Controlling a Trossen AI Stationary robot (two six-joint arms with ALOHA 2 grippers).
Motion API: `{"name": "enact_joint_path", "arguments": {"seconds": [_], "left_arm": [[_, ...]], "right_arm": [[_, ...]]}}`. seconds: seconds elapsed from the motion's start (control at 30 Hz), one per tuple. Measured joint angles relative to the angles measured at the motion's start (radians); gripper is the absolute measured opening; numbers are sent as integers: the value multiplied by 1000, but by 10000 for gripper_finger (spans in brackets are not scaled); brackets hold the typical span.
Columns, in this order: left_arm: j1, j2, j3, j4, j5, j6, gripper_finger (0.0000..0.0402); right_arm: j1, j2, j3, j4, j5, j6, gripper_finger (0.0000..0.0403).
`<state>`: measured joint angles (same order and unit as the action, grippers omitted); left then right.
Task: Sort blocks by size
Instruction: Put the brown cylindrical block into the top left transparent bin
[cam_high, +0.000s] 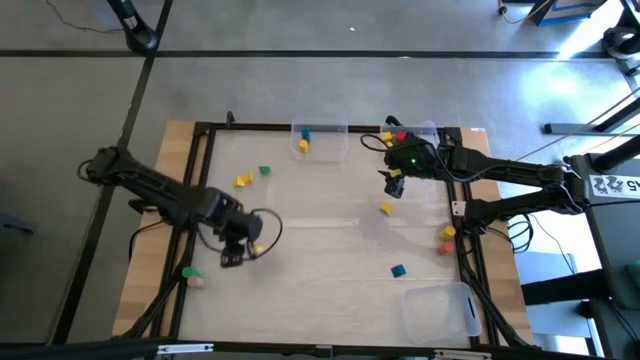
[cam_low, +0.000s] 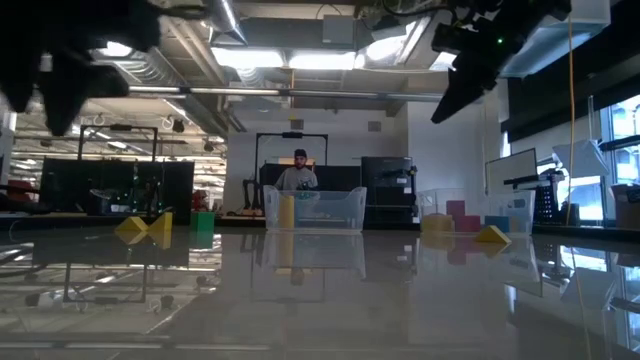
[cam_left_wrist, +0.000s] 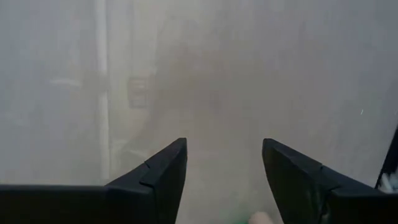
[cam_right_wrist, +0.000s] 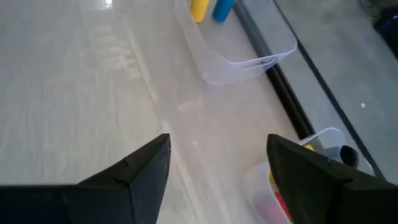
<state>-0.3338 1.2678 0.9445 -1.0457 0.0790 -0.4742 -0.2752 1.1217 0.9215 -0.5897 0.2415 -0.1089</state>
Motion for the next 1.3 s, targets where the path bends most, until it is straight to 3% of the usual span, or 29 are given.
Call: {"name": "enact_joint_path", "arguments": {"seconds": [0.2,0.47,0.7,1.3], "left_arm": [[-150,0,-18,-1,1,-31,187],[-439,1,-20,-20,48,-195,182],[-654,51,-20,-33,30,-227,182],[-767,192,-66,5,-22,-239,182]], "right_arm": [[0,0,0,-24,-13,16,266],[0,0,0,-58,-18,28,266],[0,0,0,-57,-20,33,266],[0,0,0,-56,-19,37,266]]}}
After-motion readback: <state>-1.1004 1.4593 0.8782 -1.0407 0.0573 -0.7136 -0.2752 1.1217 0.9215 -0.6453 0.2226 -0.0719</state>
